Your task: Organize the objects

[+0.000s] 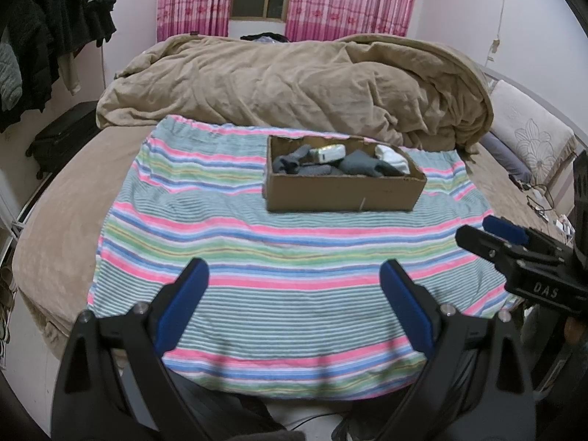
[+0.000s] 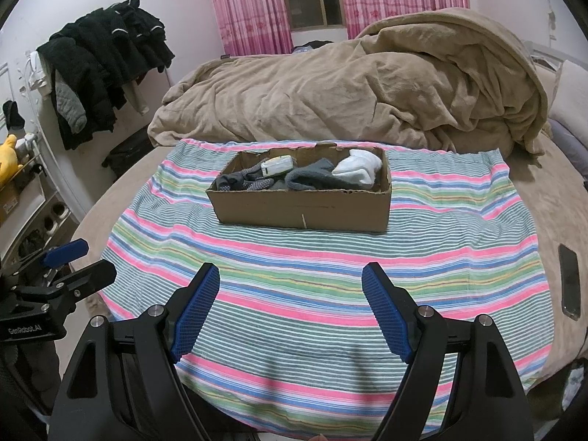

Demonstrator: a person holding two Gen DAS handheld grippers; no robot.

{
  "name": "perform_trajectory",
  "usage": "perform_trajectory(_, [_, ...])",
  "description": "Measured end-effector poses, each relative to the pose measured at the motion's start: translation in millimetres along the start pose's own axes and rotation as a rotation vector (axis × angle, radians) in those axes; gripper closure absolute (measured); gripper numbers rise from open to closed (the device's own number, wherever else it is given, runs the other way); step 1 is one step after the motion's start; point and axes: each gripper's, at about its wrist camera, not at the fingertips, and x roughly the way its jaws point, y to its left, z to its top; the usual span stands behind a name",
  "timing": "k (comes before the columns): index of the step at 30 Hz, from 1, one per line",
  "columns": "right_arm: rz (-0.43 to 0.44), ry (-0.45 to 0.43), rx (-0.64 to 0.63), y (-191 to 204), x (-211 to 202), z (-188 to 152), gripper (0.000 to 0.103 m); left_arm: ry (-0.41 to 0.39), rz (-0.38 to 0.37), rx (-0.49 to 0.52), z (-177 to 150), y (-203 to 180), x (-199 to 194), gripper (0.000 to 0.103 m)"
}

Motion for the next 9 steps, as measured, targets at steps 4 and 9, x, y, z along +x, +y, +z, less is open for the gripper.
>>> perform_trajectory(4, [0.001, 0.002, 0.001, 0.0, 1.3, 0.0, 0.020, -0.003, 0.004, 0.012, -0.2, -1.4, 1.2, 0.008])
perform_trajectory(9, [0.004, 0.012, 0.006, -0.2, 6.7, -1.8, 0.020, 0.007, 0.006, 0.024, -1.5, -1.5, 9.4, 0.008])
